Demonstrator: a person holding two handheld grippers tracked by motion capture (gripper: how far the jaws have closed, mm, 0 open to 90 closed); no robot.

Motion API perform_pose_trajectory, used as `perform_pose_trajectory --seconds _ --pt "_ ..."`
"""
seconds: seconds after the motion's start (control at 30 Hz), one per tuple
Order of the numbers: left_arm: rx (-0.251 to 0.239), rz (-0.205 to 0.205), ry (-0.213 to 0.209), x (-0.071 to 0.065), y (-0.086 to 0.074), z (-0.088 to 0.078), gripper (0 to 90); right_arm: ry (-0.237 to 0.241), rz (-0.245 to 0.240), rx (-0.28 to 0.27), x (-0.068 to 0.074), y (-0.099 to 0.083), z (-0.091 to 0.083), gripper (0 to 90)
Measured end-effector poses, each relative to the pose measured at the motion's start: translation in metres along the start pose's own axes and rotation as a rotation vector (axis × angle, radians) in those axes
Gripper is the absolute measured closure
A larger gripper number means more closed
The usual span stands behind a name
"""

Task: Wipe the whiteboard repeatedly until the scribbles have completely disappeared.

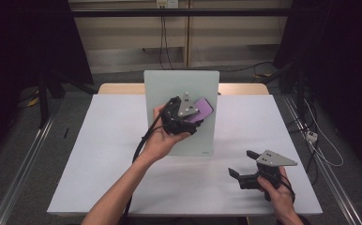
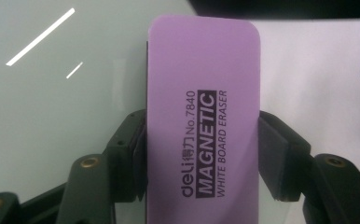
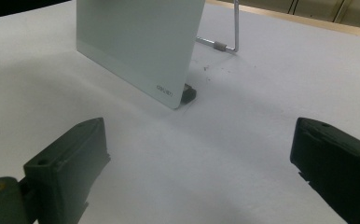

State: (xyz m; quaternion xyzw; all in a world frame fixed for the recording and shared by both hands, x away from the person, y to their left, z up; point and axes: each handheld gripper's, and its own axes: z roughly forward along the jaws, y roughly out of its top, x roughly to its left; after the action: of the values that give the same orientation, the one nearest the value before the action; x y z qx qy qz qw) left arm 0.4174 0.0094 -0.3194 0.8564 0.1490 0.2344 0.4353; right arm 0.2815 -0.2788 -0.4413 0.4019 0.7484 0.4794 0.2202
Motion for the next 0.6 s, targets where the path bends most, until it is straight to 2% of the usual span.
perform_pose_trajectory --seconds 0.23,0.33,0.43,0.5,0.57,0.6 --pt "-0.057 -0.046 0.058 0.022 -0.002 -0.021 40.9 0.001 0.001 0.001 0.000 0.000 0.000 3.8" --pt "-0.074 -0.069 0.061 0.027 -0.004 -0.025 40.9 0.000 -0.001 0.001 0.000 0.000 0.000 3.8" --pt "-0.055 -0.036 0.080 0.021 -0.003 -0.022 40.8 0.000 -0.003 0.000 0.000 0.000 0.001 3.9" --pt "-0.039 -0.020 0.072 0.015 -0.005 -0.017 40.8 0.000 -0.001 0.002 0.000 0.000 0.001 3.8" --pt "-0.016 0.008 0.061 0.010 -0.009 -0.014 40.8 0.001 -0.002 0.000 0.001 0.000 0.000 3.8" --pt "-0.001 0.042 0.069 0.006 -0.011 -0.012 40.8 0.002 -0.002 0.000 0.000 0.000 0.000 3.9"
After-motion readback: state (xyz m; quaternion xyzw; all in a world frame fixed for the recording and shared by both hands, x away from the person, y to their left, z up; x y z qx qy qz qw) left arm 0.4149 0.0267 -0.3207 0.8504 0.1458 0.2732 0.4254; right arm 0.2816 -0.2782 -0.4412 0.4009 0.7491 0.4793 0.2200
